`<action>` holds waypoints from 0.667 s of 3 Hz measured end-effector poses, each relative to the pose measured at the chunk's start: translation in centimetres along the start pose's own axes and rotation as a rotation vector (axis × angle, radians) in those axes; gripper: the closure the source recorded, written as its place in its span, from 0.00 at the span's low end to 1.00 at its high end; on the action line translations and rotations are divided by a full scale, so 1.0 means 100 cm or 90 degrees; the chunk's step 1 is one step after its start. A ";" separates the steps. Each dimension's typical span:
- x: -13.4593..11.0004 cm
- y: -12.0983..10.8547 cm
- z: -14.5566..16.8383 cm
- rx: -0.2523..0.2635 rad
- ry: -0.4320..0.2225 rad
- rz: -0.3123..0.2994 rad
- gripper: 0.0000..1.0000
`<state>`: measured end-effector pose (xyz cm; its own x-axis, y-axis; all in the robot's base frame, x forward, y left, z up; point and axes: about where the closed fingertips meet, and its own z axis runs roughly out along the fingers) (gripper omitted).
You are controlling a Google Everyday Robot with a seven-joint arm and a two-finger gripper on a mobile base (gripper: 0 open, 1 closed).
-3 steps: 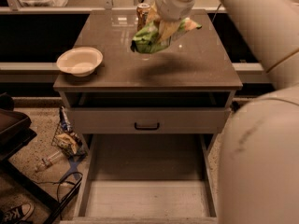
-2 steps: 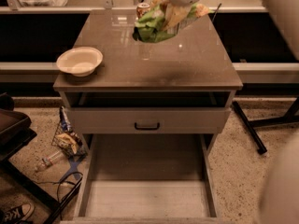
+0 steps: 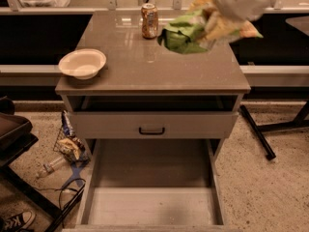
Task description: Place green rice chip bag into middle drawer
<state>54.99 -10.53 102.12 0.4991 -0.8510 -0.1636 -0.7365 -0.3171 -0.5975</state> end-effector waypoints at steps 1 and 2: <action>0.014 0.054 -0.013 0.026 -0.039 0.075 1.00; 0.040 0.116 -0.048 0.061 -0.060 0.169 1.00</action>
Offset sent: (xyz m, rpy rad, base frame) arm -0.1174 -0.1387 -0.0608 0.3242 0.0945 -0.2449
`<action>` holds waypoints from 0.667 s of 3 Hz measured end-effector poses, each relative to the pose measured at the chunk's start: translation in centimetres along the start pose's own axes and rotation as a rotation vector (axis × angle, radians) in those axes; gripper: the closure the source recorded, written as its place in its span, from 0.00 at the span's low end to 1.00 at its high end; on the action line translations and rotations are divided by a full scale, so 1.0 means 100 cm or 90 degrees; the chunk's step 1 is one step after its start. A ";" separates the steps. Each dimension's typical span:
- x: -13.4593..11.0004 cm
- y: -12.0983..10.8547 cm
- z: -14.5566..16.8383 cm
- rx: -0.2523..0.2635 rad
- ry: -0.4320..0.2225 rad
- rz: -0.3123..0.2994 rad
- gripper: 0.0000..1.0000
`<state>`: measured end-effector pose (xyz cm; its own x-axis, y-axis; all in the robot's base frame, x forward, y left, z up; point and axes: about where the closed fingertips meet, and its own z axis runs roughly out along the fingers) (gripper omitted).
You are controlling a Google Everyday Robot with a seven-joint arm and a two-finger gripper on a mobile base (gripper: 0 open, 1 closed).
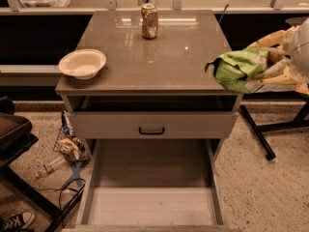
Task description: Place green rice chip bag into middle drawer
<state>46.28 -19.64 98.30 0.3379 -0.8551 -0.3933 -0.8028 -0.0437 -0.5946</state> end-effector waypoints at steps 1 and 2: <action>0.000 0.000 0.000 0.000 0.000 0.000 1.00; 0.008 0.015 0.012 -0.002 -0.009 0.021 1.00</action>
Offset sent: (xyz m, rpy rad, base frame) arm -0.0172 -0.0107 -0.1319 0.1759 0.1344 -0.0861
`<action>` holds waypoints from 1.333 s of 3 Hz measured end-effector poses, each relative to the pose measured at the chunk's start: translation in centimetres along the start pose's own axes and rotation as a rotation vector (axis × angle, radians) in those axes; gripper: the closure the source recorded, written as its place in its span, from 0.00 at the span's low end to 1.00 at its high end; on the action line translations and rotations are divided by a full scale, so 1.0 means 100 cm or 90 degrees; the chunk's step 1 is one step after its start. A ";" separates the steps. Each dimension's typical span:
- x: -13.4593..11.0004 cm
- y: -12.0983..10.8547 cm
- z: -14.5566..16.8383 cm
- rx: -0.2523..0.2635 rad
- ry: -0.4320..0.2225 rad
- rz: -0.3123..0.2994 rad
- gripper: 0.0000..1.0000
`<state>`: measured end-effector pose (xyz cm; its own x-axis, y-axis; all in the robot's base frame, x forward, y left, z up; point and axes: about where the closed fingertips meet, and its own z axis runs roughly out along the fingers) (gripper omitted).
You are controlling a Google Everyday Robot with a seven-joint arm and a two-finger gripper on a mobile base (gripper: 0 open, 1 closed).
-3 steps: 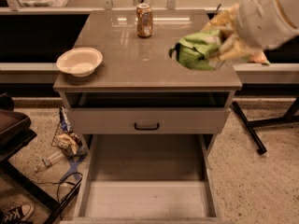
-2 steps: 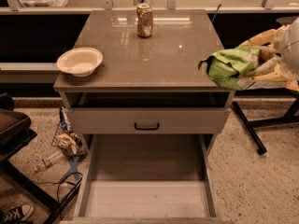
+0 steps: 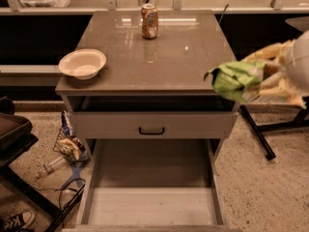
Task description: Place green rice chip bag into middle drawer
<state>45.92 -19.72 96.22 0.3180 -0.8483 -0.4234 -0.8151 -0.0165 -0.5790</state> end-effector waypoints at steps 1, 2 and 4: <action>0.029 0.051 0.037 -0.003 -0.037 0.070 1.00; 0.054 0.095 0.063 0.001 -0.074 0.130 1.00; 0.096 0.161 0.134 -0.024 -0.155 0.223 1.00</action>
Offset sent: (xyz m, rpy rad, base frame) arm -0.0523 -0.0308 -0.1949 0.3326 0.1710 -0.1326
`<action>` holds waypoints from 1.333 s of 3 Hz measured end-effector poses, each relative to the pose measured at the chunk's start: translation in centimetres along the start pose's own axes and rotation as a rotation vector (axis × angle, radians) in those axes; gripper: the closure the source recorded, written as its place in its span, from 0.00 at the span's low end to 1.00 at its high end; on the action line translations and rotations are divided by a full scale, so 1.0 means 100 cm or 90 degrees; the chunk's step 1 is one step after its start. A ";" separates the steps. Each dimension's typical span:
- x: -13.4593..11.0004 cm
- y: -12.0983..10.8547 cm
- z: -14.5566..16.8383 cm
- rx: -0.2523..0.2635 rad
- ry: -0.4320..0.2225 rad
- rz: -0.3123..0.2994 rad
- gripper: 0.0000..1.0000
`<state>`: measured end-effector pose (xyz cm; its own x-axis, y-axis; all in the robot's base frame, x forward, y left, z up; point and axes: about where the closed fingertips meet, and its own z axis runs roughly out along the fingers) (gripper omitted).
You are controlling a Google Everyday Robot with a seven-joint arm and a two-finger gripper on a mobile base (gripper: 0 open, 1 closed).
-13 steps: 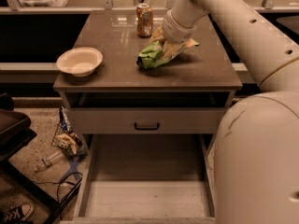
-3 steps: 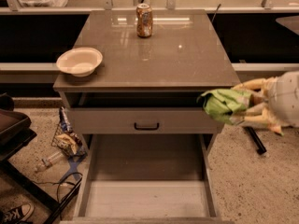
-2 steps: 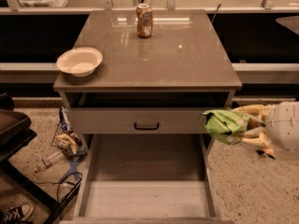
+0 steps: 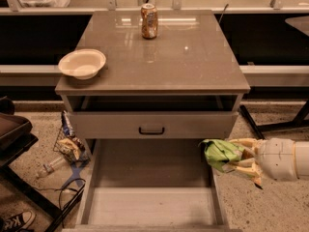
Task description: Place green rice chip bag into middle drawer
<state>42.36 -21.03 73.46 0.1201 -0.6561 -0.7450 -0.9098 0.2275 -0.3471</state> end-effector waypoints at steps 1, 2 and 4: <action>0.000 0.000 0.000 0.000 0.000 0.000 1.00; 0.003 0.003 0.016 -0.013 -0.008 0.005 1.00; 0.026 0.031 0.106 -0.058 -0.043 0.024 1.00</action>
Offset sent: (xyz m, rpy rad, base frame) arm 0.0084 0.0207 -0.0292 0.0281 0.0402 0.0273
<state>44.09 -14.42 64.47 0.1087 -0.5974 -0.7946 -0.9462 0.1830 -0.2670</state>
